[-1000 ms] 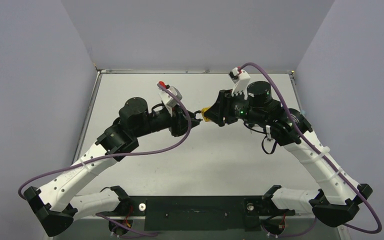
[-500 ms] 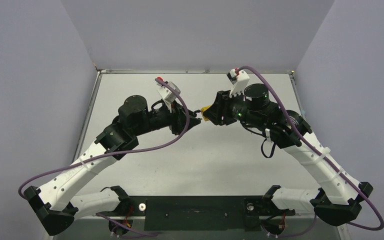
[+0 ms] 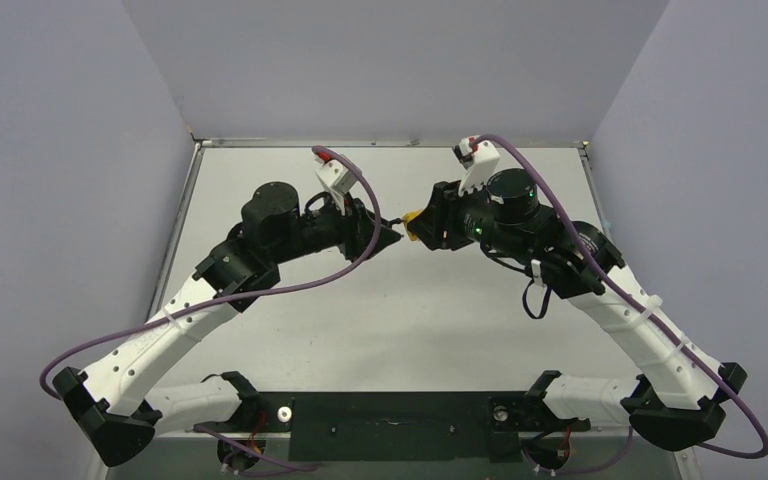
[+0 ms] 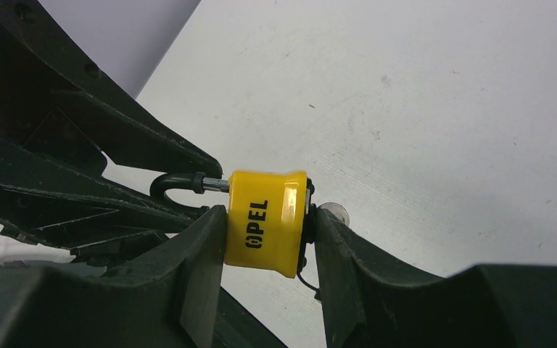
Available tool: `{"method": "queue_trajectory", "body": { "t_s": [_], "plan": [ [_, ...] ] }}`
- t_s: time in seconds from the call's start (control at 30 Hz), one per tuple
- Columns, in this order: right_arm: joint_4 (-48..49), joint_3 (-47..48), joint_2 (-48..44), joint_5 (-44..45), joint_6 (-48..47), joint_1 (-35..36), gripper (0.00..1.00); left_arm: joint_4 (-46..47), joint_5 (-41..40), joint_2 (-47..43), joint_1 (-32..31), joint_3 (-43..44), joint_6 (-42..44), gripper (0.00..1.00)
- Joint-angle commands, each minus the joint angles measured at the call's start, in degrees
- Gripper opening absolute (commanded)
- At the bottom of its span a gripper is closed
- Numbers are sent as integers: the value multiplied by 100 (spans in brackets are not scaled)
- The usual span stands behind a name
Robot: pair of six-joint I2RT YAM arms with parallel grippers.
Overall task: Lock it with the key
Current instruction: Lock the lock.
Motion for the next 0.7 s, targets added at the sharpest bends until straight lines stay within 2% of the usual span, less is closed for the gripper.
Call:
{"method": "queue_trajectory", "body": {
  "t_s": [0.0,0.33,0.67],
  "plan": [
    [371,329,-33,148,-34,74,0,31,-50,21,105,238,-155,33],
    [324,339,17,323,-75,155,0,215,315,-8,362,236,-468,31],
    [323,347,72,396,-69,179,0,241,450,-43,431,219,-492,38]
  ]
}}
